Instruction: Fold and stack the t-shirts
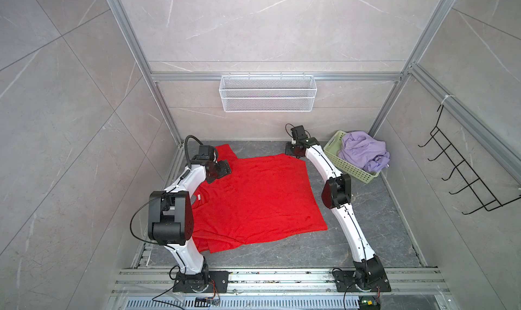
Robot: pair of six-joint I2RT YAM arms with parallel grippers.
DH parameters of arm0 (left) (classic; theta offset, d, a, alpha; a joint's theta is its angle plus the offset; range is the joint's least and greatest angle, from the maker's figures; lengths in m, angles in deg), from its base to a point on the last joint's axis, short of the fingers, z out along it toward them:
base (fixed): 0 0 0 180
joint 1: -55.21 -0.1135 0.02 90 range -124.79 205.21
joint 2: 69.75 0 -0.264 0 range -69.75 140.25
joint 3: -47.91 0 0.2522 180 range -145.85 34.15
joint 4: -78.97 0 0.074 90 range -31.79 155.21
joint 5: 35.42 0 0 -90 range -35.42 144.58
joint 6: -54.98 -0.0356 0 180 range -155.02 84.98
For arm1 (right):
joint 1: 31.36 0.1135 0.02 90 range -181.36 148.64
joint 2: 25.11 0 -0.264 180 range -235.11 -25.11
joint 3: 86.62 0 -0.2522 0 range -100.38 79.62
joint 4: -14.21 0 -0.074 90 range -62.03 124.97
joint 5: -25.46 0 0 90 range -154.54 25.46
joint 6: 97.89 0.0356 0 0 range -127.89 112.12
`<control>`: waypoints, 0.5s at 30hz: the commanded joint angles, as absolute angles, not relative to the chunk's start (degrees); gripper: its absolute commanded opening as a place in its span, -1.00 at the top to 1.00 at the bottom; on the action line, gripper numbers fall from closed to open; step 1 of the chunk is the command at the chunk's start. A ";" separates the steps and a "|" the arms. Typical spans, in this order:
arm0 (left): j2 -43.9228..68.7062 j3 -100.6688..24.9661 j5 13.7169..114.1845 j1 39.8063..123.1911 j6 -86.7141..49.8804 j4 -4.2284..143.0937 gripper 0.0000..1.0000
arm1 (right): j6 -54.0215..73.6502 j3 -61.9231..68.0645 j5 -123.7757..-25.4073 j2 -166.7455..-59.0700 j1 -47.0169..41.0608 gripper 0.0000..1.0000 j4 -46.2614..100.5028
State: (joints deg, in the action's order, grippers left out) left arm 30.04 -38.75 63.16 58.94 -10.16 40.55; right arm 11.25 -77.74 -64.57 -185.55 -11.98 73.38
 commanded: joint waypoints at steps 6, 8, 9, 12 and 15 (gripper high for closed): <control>27.61 -40.98 60.57 61.40 -9.08 39.56 -0.64 | 3.39 -73.65 -66.21 -184.83 -11.57 -0.01 78.94; 27.63 -41.21 60.03 62.01 -9.00 39.24 -0.64 | 3.52 -74.75 -65.81 -185.72 -11.54 0.10 80.31; 27.63 -41.13 59.87 62.26 -8.92 39.20 -0.64 | 3.54 -75.16 -65.94 -185.84 -11.56 0.21 80.89; 27.29 -40.45 59.16 62.90 -8.24 39.35 -0.64 | 3.86 -75.29 -65.06 -184.77 -11.19 0.74 81.67; 27.00 -39.40 58.92 63.28 -7.37 39.85 -0.64 | 4.23 -74.07 -64.34 -181.98 -10.72 0.91 80.19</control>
